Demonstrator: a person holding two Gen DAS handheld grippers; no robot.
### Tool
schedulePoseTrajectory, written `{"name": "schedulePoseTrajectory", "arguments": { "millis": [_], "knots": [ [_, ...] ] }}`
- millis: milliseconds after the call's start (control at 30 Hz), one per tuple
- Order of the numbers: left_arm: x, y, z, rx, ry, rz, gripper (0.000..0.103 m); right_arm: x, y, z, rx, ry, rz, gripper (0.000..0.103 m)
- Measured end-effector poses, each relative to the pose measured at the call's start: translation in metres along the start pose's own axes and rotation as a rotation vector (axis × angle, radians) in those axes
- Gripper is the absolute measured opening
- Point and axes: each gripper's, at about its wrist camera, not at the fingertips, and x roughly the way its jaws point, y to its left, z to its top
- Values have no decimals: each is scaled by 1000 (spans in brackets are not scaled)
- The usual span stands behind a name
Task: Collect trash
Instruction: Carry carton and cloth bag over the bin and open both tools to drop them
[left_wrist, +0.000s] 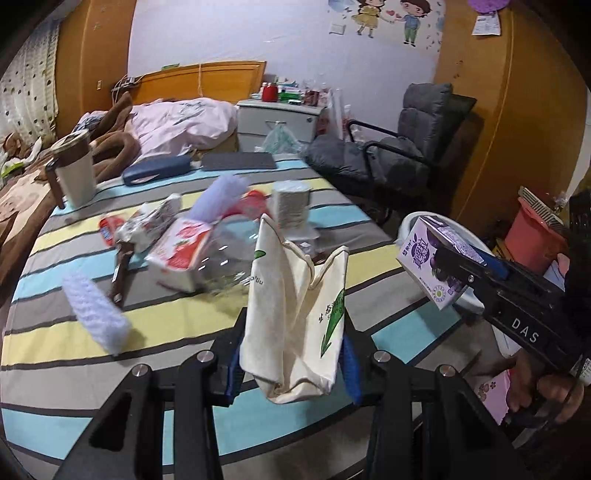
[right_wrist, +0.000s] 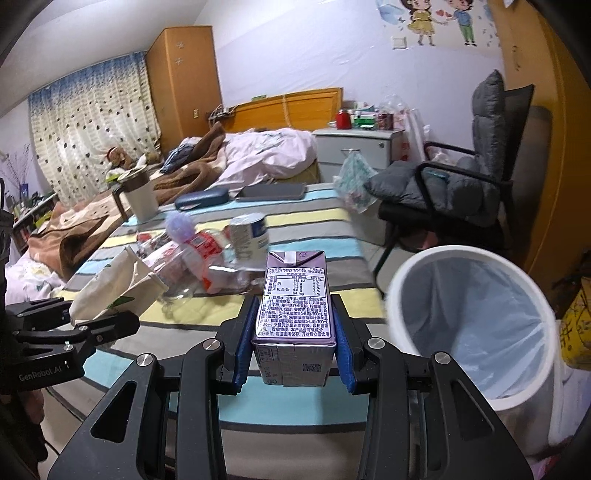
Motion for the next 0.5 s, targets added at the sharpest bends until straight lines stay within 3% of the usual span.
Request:
{"name": "schedulePoseTrajectory", "arguments": {
  "millis": [500],
  "knots": [
    [35,-95,38,110,-21,-129,45,-26,-62,0,41,-47,-168,40]
  ]
}}
